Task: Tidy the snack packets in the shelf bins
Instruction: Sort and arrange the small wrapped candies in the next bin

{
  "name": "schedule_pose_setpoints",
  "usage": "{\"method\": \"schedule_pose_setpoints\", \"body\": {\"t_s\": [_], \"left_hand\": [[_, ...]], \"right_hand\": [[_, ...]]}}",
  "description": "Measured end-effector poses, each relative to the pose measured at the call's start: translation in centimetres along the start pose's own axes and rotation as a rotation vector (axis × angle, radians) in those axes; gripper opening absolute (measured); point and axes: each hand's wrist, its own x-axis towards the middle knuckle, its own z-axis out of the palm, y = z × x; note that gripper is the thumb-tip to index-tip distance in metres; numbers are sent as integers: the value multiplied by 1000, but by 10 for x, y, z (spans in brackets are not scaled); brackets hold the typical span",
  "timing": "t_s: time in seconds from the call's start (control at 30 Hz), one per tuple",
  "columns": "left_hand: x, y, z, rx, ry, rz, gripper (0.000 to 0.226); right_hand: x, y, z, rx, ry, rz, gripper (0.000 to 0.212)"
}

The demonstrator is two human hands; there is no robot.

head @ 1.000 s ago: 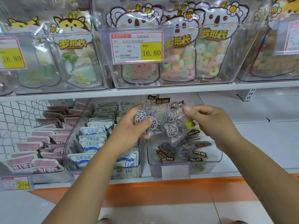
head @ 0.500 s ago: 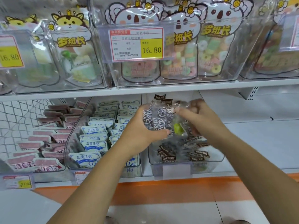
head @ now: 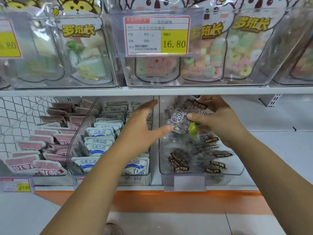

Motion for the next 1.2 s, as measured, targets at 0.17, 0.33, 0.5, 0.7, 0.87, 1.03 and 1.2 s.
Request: {"method": "schedule_pose_setpoints", "body": {"t_s": [0.17, 0.33, 0.5, 0.7, 0.87, 1.03, 1.2], "left_hand": [[-8, -20, 9, 194, -176, 52, 72], [-11, -24, 15, 205, -191, 76, 71], [-14, -27, 17, 212, -203, 105, 70], [-15, -29, 17, 178, -181, 113, 68], [-16, -32, 16, 188, -180, 122, 67], [-19, -34, 18, 214, -165, 162, 70], [-24, -38, 19, 250, -155, 212, 73]], "right_hand": [[13, 16, 21, -510, -113, -205, 41], [40, 7, 30, -650, -198, -196, 40], [52, 17, 24, -996, -593, -13, 85], [69, 12, 29, -1026, -687, 22, 84], [53, 40, 22, -1135, -724, -110, 84], [38, 11, 7, -1019, -732, 27, 95], [2, -6, 9, -1171, -526, -490, 18]]}}
